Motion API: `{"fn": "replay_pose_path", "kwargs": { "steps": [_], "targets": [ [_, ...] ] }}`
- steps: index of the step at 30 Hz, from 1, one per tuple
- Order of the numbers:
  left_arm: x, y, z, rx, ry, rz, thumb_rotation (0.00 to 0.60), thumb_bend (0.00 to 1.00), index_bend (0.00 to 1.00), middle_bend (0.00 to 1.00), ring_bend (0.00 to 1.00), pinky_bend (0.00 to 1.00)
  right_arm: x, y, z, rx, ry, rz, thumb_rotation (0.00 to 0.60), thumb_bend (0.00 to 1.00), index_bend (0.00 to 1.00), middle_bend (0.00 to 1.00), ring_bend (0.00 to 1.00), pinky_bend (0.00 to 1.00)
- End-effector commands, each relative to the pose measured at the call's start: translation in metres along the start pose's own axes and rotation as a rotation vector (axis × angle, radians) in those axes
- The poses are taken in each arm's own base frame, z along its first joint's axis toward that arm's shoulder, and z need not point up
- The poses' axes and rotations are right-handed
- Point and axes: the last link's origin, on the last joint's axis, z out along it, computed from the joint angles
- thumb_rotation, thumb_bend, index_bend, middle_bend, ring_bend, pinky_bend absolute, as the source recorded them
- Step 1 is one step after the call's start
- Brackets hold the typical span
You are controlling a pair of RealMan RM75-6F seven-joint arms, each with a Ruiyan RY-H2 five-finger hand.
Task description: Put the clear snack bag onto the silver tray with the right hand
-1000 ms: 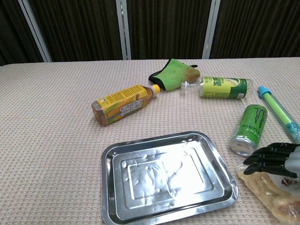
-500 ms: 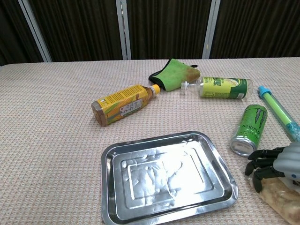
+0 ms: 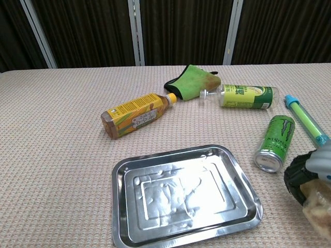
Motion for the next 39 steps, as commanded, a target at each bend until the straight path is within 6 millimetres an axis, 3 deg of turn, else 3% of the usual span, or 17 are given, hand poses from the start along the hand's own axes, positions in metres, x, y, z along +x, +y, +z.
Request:
{"fn": "replay_pose_path", "kwargs": {
  "steps": [1,8,12,17,29,31,34,36,39],
  "targets": [
    [0.0,0.0,0.0,0.0,0.001,0.001,0.6,0.17,0.14,0.0,0.0,0.0,0.024,-0.005,-0.004,0.015,0.076,0.016,0.6,0.3,0.59,0.36,0.29,0.48],
    [0.0,0.002,0.002,-0.009,0.001,0.001,0.6,0.17,0.14,0.0,0.0,0.0,0.068,-0.029,0.009,0.126,0.163,0.062,0.6,0.3,0.58,0.36,0.28,0.48],
    [-0.002,0.003,0.003,-0.007,-0.007,0.001,0.6,0.17,0.14,0.0,0.0,0.0,0.079,-0.05,0.023,0.211,0.159,0.096,0.6,0.3,0.57,0.36,0.28,0.48],
    [-0.004,0.002,0.004,-0.004,-0.016,0.003,0.6,0.17,0.14,0.0,0.0,0.0,0.086,-0.072,0.049,0.286,0.133,0.141,0.6,0.3,0.56,0.36,0.28,0.48],
    [-0.011,-0.006,0.009,0.014,-0.037,-0.001,0.6,0.17,0.14,0.0,0.0,0.0,0.084,-0.104,0.107,0.327,0.092,0.14,0.6,0.3,0.5,0.33,0.24,0.47],
    [-0.011,-0.006,0.009,0.014,-0.037,-0.001,0.6,0.17,0.14,0.0,0.0,0.0,0.085,-0.106,0.116,0.319,0.098,0.141,0.6,0.29,0.44,0.31,0.21,0.44],
    [-0.011,-0.007,0.009,0.017,-0.036,-0.001,0.6,0.17,0.14,0.0,0.0,0.0,0.083,-0.109,0.125,0.31,0.089,0.126,0.6,0.24,0.22,0.19,0.08,0.27],
    [-0.011,-0.008,0.009,0.021,-0.036,-0.001,0.6,0.17,0.14,0.0,0.0,0.0,0.085,-0.111,0.129,0.302,0.085,0.122,0.6,0.14,0.07,0.07,0.01,0.12],
    [-0.011,-0.009,0.009,0.027,-0.039,-0.004,0.6,0.17,0.14,0.0,0.0,0.0,0.088,-0.108,0.131,0.267,0.104,0.113,0.6,0.03,0.0,0.0,0.0,0.02]
  ]
}}
